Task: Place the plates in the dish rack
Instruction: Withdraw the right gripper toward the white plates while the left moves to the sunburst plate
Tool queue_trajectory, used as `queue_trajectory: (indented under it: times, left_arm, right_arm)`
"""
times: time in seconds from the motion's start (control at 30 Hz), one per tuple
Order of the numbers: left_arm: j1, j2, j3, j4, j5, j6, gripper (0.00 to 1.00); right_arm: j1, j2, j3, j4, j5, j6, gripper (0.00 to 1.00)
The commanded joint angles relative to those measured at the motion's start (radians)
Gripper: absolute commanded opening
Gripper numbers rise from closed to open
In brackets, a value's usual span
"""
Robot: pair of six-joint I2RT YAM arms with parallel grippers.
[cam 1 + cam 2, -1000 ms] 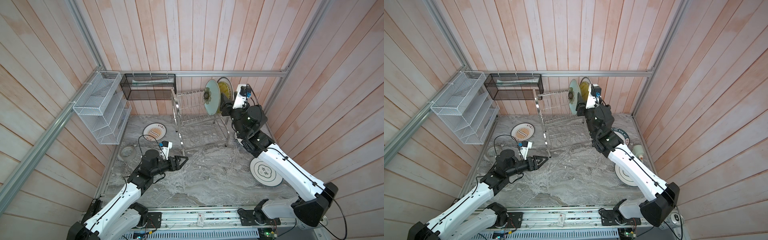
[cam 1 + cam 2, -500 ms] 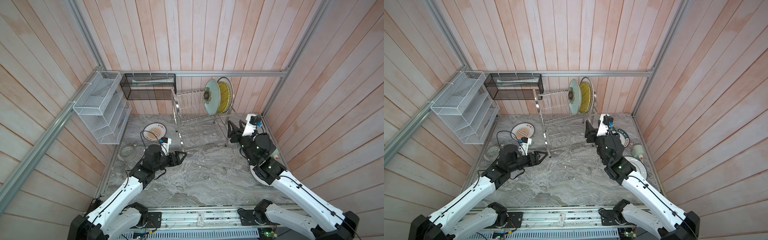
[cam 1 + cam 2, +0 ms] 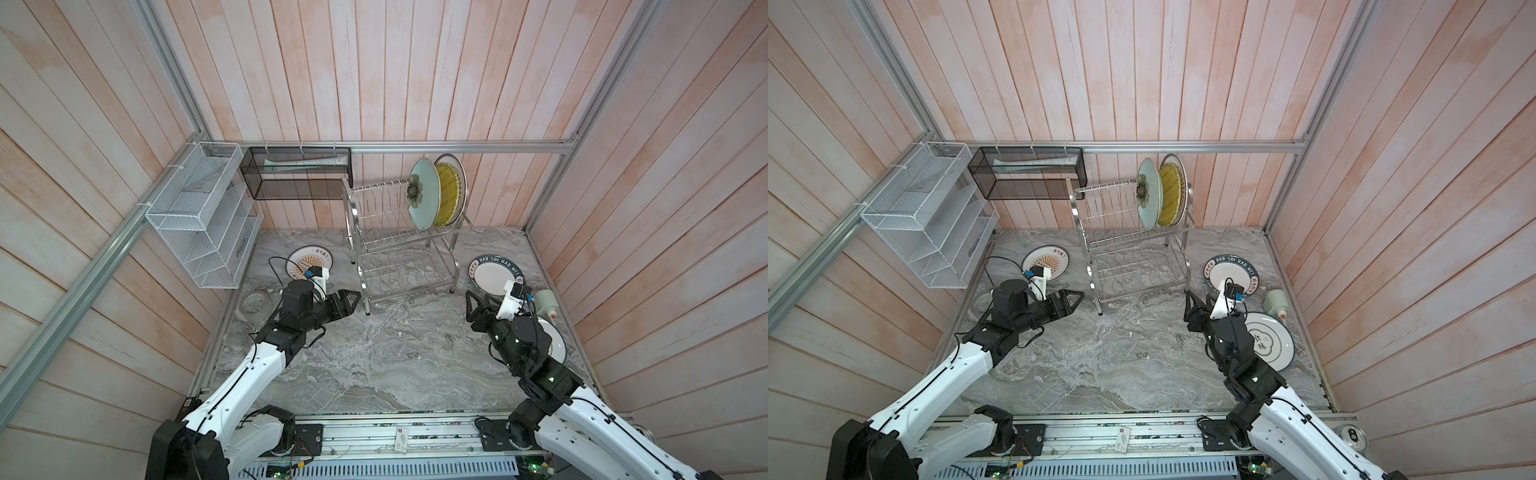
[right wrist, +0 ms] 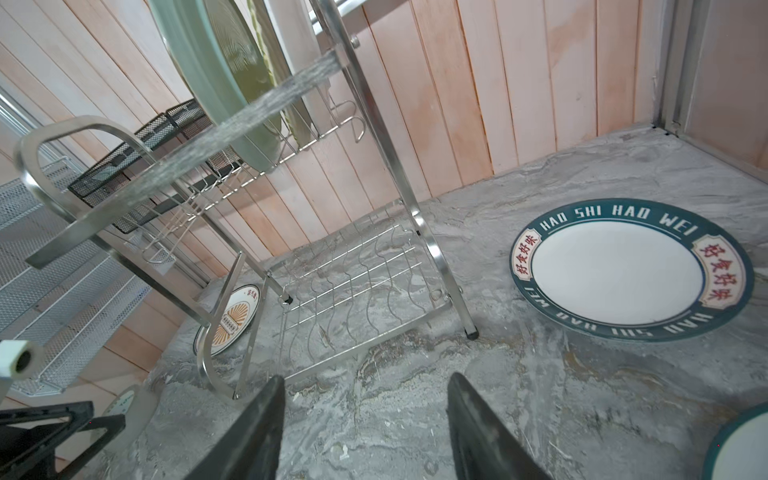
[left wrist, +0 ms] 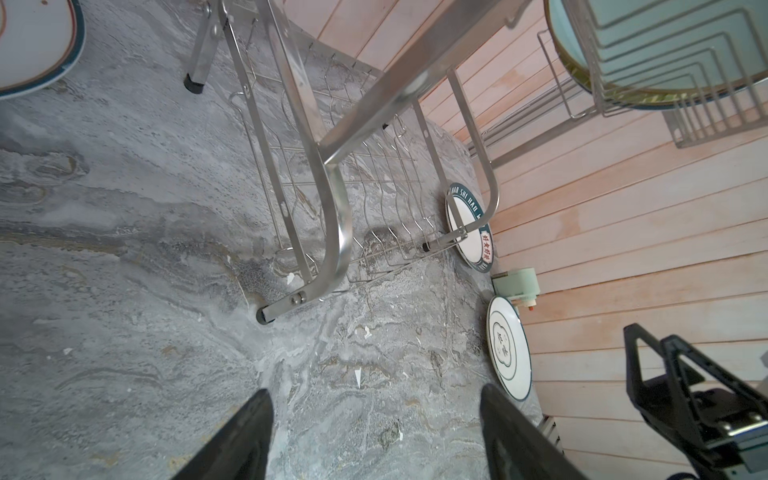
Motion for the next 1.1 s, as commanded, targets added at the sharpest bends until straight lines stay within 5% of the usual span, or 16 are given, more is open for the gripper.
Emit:
queue_trajectory:
  times: [0.0,0.5,1.07]
  left_arm:
    - [0.035,0.008,0.025,0.016,0.030,0.016,0.79]
    - [0.325,0.132,-0.168,0.315,0.107,-0.170,0.79]
    - [0.379,0.341,-0.134,0.460,0.028,-0.238,0.78]
  right_arm:
    - [-0.009,-0.037,-0.022,-0.084,0.007,0.083,0.63]
    - [-0.053,-0.059,-0.068,-0.114,-0.016,0.123,0.62]
    - [-0.083,-0.036,-0.071,-0.093,-0.085,0.111,0.62]
